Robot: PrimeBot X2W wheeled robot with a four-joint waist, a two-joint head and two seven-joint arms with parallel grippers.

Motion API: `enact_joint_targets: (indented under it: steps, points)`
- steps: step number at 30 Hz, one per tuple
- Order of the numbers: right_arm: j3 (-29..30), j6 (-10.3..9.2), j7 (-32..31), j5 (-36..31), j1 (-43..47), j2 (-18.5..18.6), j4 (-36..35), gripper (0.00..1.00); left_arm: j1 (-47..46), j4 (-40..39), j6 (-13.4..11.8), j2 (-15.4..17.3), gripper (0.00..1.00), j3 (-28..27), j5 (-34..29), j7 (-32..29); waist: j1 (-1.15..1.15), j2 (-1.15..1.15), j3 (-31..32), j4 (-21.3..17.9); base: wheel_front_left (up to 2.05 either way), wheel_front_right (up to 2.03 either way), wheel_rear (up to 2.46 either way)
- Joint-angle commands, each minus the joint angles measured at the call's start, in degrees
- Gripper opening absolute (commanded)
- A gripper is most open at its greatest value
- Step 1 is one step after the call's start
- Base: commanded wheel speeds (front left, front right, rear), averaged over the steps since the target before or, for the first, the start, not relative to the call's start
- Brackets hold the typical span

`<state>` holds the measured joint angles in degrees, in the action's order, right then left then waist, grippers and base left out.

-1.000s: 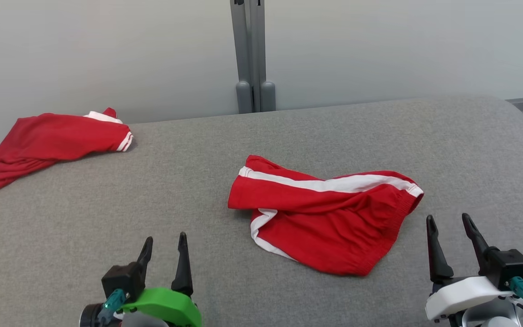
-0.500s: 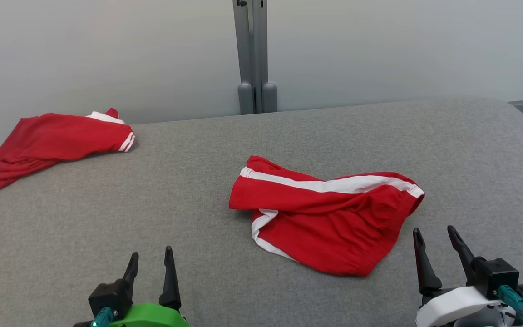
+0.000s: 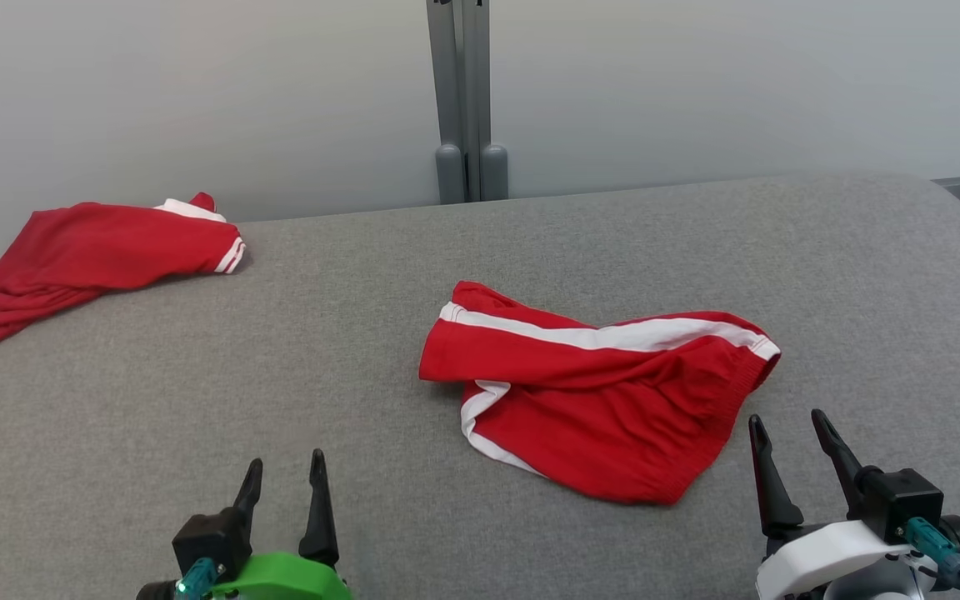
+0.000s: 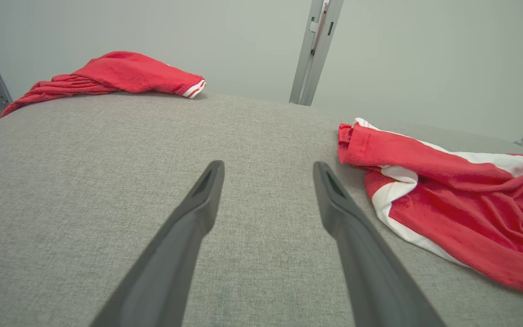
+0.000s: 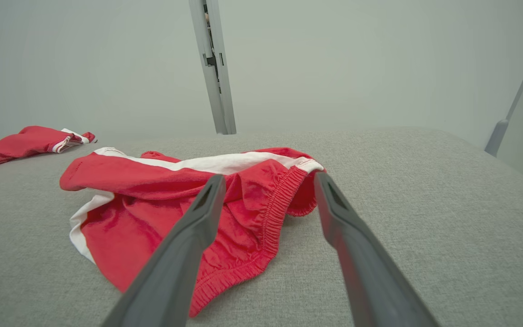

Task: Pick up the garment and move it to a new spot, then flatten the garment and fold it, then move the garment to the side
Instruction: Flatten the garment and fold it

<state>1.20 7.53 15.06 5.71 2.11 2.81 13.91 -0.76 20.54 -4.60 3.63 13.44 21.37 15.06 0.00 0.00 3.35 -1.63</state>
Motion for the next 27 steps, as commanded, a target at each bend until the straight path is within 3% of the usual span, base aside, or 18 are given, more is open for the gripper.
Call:
enact_joint_targets:
  steps: [1, 12, 19, 27]
  points:
    - [0.0, -0.08, 0.2, 0.1, -0.4, 0.1, 0.1, 1.0, -1.9, 0.4, 0.6, -0.1, 1.0, 0.3, -0.3, 0.2, 0.0, 0.0, -0.2, -0.1, 0.0, 0.0, 0.0]
    - [-1.8, -0.08, 0.2, -0.6, -2.4, 0.2, 0.0, 1.0, -16.6, 13.2, 6.9, -0.6, 1.0, 6.5, 2.4, -4.3, 0.0, 0.0, -3.4, -3.4, 0.0, 0.0, 0.0]
    - [-3.0, -0.08, 0.2, -0.9, -4.8, 0.1, -0.7, 1.0, -27.5, 23.4, 9.5, -0.6, 1.0, 7.3, 9.7, -8.1, 0.0, 0.0, -9.2, -7.9, 0.0, 0.0, 0.0]
    - [-3.3, -0.08, 0.2, -0.2, -6.7, 0.1, -1.0, 1.0, -34.8, 32.1, 10.8, -0.6, 1.0, 9.4, 15.3, -8.9, 0.0, 0.0, -13.6, -11.0, 0.0, 0.0, 0.0]
